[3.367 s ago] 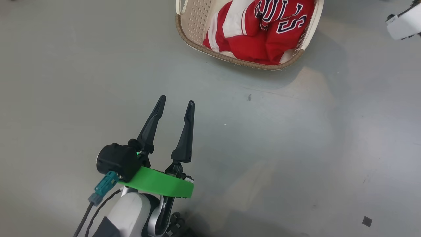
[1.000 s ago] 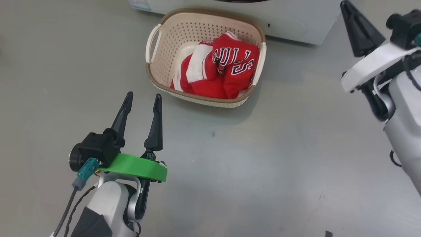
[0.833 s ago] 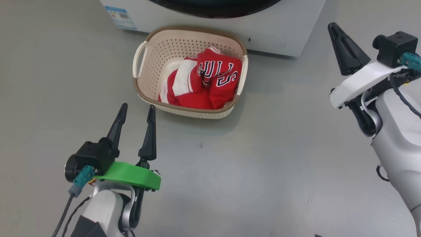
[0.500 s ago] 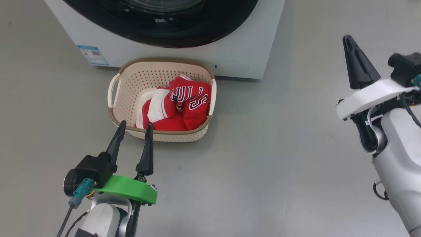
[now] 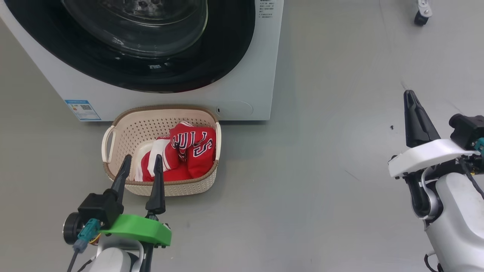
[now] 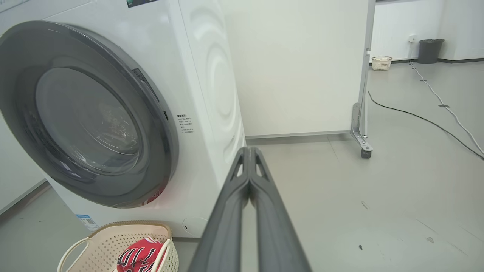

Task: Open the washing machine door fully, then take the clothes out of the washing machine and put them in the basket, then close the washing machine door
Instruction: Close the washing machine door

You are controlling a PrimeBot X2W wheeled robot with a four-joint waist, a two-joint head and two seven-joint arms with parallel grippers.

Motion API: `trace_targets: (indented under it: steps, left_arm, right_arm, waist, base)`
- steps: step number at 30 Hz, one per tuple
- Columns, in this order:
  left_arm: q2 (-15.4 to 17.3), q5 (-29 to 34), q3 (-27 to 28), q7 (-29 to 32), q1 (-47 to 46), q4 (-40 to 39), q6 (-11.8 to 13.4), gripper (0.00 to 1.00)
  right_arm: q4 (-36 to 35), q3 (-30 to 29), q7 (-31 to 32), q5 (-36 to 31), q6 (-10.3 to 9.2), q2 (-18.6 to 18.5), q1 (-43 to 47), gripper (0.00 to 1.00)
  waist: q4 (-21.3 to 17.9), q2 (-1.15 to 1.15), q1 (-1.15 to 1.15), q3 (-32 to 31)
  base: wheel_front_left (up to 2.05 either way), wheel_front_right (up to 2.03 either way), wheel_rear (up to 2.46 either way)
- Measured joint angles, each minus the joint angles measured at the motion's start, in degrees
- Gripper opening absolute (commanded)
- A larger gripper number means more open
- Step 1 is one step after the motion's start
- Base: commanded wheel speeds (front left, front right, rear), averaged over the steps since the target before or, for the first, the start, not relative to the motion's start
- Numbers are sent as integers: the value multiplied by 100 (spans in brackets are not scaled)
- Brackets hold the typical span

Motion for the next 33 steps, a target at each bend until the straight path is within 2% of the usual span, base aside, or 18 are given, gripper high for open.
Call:
trace_targets:
  steps: [13,14,15,16,33]
  left_arm:
    - [-4,149,196,0,285,-110,-22,100]
    - [-4,152,220,0,286,-123,-22,100]
    - [-4,152,240,-1,287,-130,-22,100]
    - [-5,155,263,0,288,-135,-21,100]
    - [-19,226,497,0,364,-218,-8,100]
  right_arm:
    - [-605,-302,0,-409,-99,87,936,0]
    - [-641,-315,0,-454,-102,86,996,11]
    - [-673,-318,0,-520,-135,82,1054,37]
    - [-702,-318,0,-598,-144,79,1107,100]
    - [-1109,-597,0,-818,-196,305,1624,100]
  waist:
    - [-161,0,0,-313]
    - [-162,0,0,-318]
    - [-162,0,0,-321]
    - [-162,0,0,-324]
    - [-151,0,0,-302]
  base:
    - [0,0,0]
    - [0,0,0]
    - [0,0,0]
    - [0,0,0]
    - [0,0,0]
